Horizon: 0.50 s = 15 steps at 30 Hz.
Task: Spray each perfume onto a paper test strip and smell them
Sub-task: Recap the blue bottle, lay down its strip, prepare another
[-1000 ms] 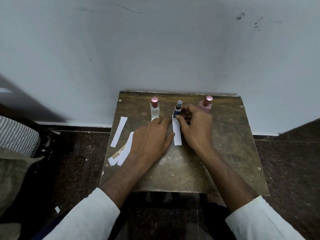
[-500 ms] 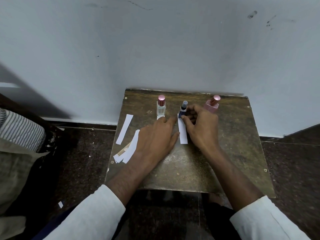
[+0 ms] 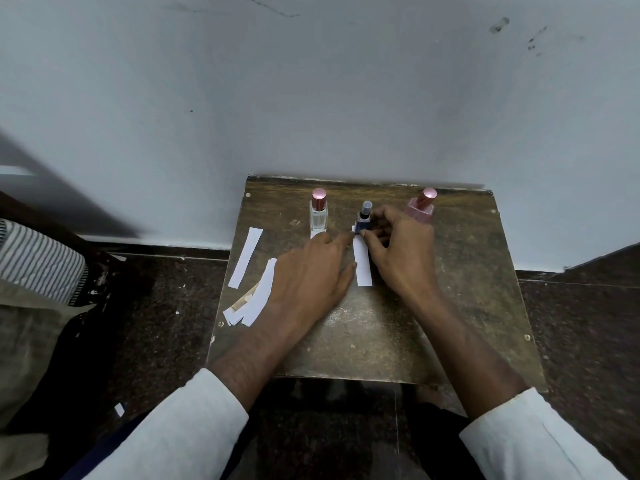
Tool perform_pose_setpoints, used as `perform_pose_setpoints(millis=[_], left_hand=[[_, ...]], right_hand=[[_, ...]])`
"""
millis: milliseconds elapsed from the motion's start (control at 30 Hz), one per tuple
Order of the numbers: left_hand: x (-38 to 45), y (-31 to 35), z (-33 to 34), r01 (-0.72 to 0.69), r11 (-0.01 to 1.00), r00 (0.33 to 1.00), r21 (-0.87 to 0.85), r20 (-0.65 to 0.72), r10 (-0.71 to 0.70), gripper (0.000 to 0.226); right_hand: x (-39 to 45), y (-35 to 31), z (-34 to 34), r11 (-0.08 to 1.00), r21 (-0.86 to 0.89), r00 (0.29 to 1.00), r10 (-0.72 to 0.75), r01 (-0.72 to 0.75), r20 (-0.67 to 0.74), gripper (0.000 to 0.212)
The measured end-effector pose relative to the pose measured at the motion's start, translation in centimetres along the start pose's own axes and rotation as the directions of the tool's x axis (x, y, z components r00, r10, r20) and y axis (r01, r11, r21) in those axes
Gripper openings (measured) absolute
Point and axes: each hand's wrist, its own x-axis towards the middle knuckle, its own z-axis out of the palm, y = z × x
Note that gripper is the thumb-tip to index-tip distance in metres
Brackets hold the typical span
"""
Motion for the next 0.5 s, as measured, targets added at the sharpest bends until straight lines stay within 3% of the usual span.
perform_pose_setpoints(millis=[367,500], left_hand=[[0.0,0.0,-0.5,-0.005,0.999,1.000,-0.035,-0.009,0.005,0.044],[-0.6,-0.6,-1.3,-0.025,0.999,0.999,-0.037,-0.033,0.024,0.036]], right_hand=[[-0.3,0.0,-0.3,1.000,-0.027,1.000,-0.006,0.006,-0.009,0.024],[-1.4,0.1,-1.4,0.987,-0.146,0.996,-0.070,0.063,-0.047,0.009]])
